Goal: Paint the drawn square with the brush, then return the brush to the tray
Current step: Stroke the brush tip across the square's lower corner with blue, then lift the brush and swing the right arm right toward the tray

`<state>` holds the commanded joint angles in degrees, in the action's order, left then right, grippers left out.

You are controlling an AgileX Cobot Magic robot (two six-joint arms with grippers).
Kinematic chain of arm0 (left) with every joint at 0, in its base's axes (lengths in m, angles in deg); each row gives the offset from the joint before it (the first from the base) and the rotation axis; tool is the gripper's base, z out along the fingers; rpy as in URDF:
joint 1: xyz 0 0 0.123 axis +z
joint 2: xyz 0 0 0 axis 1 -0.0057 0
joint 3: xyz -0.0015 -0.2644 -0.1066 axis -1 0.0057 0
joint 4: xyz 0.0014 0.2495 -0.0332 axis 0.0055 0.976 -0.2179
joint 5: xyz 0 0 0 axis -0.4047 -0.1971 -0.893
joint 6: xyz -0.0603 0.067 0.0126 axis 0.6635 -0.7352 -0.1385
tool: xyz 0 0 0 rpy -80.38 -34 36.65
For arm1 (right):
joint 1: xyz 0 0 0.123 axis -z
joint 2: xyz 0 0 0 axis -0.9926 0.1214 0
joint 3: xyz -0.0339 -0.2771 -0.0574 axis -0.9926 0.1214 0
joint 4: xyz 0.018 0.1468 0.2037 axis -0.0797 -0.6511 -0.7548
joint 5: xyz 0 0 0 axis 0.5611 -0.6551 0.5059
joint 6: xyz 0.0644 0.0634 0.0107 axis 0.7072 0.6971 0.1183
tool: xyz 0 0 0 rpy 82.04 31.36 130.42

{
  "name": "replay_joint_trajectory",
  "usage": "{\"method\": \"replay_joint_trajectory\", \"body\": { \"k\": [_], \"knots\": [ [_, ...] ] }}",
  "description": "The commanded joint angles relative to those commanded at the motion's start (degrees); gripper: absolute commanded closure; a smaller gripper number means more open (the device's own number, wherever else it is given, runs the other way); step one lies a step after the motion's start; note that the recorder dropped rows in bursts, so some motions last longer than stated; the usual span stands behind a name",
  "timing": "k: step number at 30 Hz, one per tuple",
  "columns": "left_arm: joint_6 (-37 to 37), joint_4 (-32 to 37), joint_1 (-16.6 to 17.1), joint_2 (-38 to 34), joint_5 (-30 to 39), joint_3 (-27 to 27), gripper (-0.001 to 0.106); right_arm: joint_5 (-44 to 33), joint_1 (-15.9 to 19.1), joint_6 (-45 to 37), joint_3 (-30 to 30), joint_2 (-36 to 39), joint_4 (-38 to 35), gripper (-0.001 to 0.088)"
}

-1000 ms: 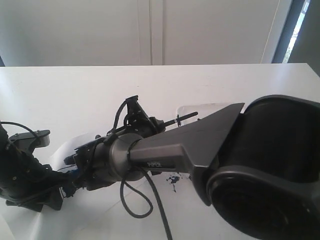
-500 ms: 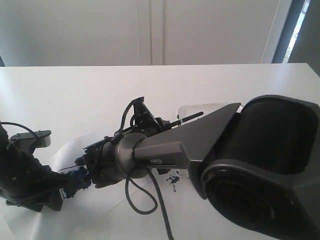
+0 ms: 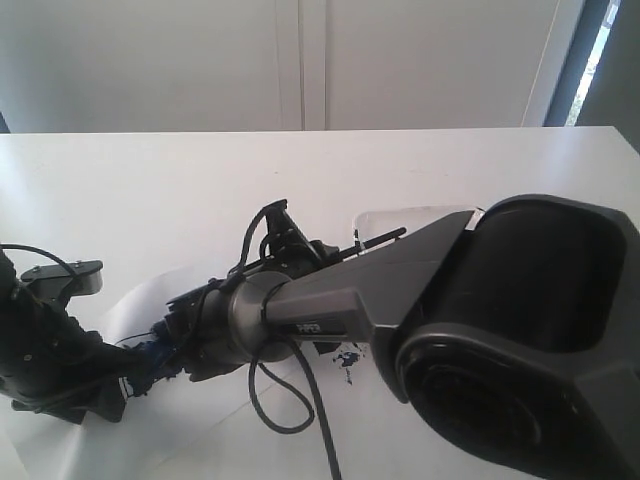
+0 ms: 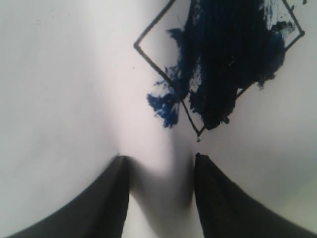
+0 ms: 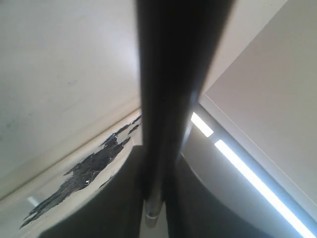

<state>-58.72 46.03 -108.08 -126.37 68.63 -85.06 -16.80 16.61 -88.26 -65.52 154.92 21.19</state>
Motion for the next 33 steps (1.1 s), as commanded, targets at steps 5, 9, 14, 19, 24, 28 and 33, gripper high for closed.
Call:
{"method": "replay_joint_trajectory", "body": {
  "k": [5, 9, 14, 19, 24, 28, 33],
  "knots": [
    [0.0, -0.1, 0.0, 0.0, -1.7, 0.0, 0.057, 0.0, -1.8, -0.1, 0.0, -0.1, -1.5, 0.0868],
    [0.1, -1.2, 0.0, 3.6, -5.7, 0.0, 0.057, 0.0, -1.6, 7.9, 0.0, -4.5, -2.0, 0.0868],
    [0.4, -1.9, 0.0, 12.8, -8.7, 0.0, 0.057, 0.0, 0.9, 18.7, 0.0, -11.9, -9.0, 0.0868],
    [0.4, -1.9, 0.0, 18.2, -7.8, 0.0, 0.057, 0.0, 3.3, 26.6, 0.0, -19.2, -17.3, 0.0868],
    [0.2, -1.3, 0.0, 18.3, -6.6, 0.0, 0.057, 0.0, 4.7, 30.6, 0.8, -24.8, -22.4, 0.0868],
    [0.4, -1.7, 0.0, 19.5, -6.9, 0.0, 0.057, 0.0, 6.6, 31.3, 3.3, -27.8, -25.8, 0.0868],
    [1.2, -1.7, 0.0, 23.1, -7.2, 0.0, 0.057, 0.2, 9.2, 34.3, 8.8, -30.8, -28.1, 0.0868]
  ]
}}
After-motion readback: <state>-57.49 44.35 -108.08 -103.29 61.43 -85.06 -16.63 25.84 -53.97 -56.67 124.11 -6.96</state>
